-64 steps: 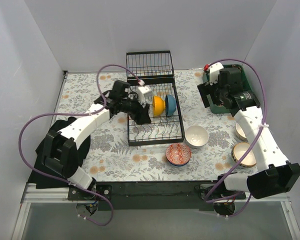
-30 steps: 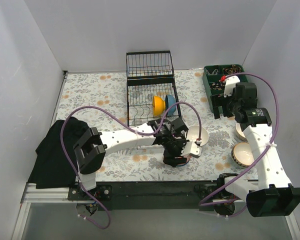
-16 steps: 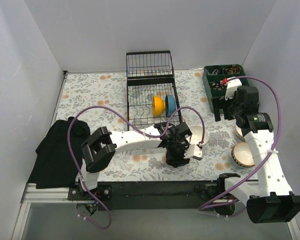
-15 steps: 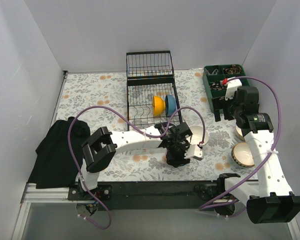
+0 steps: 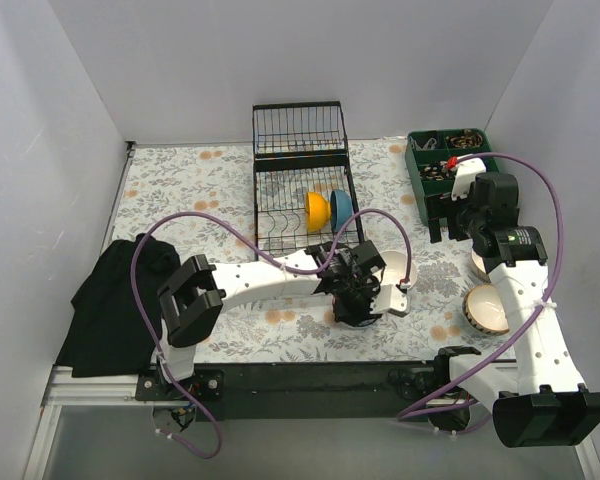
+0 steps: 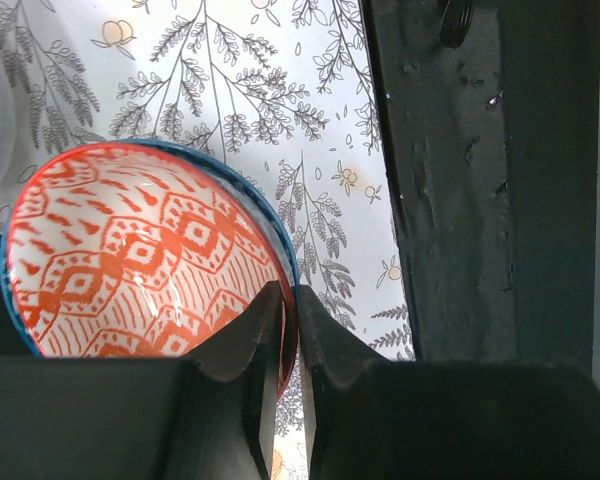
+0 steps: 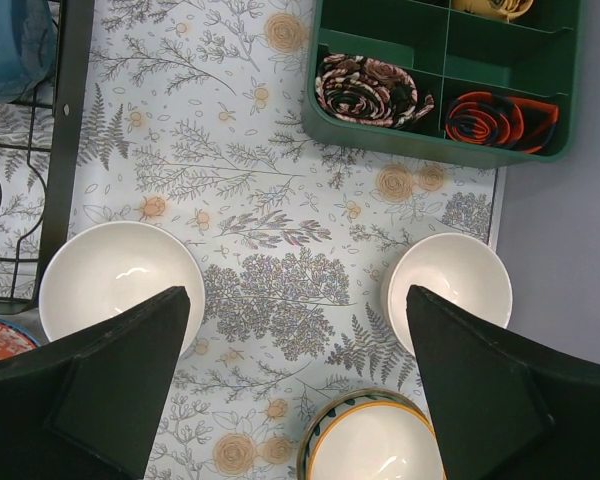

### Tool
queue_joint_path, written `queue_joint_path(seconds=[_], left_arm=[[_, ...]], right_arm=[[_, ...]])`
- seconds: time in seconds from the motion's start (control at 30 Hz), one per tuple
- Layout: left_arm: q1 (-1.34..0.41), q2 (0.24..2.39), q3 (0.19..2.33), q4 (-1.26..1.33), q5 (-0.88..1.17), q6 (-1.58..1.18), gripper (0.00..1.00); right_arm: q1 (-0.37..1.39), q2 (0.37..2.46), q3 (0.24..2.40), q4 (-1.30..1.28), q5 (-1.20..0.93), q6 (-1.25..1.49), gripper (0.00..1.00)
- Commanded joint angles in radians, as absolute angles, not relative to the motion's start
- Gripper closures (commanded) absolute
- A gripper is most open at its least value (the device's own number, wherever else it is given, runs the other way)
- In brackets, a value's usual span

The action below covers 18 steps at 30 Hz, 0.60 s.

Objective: Load the bowls into the dish rack

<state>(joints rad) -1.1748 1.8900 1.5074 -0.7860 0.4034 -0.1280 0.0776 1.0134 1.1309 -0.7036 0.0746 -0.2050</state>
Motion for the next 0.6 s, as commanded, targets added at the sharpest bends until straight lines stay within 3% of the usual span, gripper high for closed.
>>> queue_joint_path(seconds=[0.0, 0.33, 0.57], left_arm=[[-1.173, 1.792, 1.503, -0.795, 0.365, -0.124, 0.95], [-1.154, 1.707, 1.479, -0.805, 0.333, -0.118, 1.0], [-1.088, 1.712, 1.73, -0.957, 0.417, -0.164, 1.0]], right_arm=[[0.069, 1.005, 1.16, -0.69, 0.063, -0.18, 0.02], [0.069, 0.997, 1.167, -0.71, 0.072, -0.178, 0.02], [0.069, 1.02, 1.218, -0.733, 0.089, -0.192, 0.02]])
